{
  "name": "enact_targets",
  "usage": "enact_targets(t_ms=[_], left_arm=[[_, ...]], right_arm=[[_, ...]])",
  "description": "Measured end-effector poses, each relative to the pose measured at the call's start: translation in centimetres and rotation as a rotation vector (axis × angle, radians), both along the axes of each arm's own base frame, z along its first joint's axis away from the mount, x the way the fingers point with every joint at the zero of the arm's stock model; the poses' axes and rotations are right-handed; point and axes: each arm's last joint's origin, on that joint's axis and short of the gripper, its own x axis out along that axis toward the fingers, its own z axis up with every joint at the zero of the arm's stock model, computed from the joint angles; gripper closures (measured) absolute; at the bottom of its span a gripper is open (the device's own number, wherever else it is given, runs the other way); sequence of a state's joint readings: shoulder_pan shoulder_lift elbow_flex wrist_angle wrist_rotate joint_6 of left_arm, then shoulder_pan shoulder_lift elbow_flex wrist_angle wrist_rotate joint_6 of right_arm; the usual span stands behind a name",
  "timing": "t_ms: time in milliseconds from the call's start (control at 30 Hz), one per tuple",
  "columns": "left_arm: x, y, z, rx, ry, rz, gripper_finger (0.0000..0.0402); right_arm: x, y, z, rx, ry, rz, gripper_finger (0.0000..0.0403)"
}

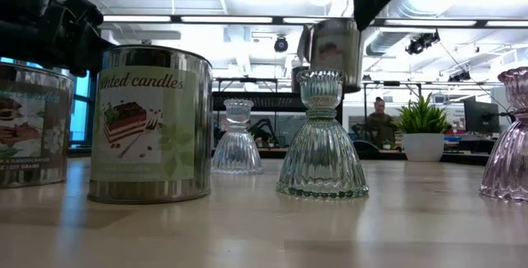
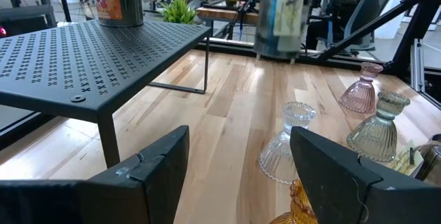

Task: Pick & Place candle stick holders
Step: Put the top green scented candle on the shelf aligned with the other scented candle

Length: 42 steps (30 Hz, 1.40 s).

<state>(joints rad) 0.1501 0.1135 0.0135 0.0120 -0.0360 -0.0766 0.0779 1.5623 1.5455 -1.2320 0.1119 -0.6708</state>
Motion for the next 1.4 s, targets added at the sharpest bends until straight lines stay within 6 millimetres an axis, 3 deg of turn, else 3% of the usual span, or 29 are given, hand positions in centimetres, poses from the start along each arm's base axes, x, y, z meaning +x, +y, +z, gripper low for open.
enact_targets(t_ms=[267, 433, 800, 1400], left_arm=[[0.0, 0.0, 0.0, 0.0, 0.0, 0.0, 0.0153], [0.0, 0.0, 0.0, 0.0, 0.0, 0.001, 0.0153], [0.0, 0.0, 0.0, 0.0, 0.0, 0.0, 0.0153], [0.0, 0.0, 0.0, 0.0, 0.0, 0.0, 0.0153]], right_arm=[[-0.2, -2.1, 2.7, -0.053, -0.055, -0.067, 0.0403], [-0.5, -4.7, 3.9, -0.063, -0.073, -0.138, 0.0403], [-1.1, -9.5, 5.1, -0.083, -0.125, -0.225, 0.0403], [2.8, -14.3, 5.2, 0.013, -0.016, -0.26, 0.0403]])
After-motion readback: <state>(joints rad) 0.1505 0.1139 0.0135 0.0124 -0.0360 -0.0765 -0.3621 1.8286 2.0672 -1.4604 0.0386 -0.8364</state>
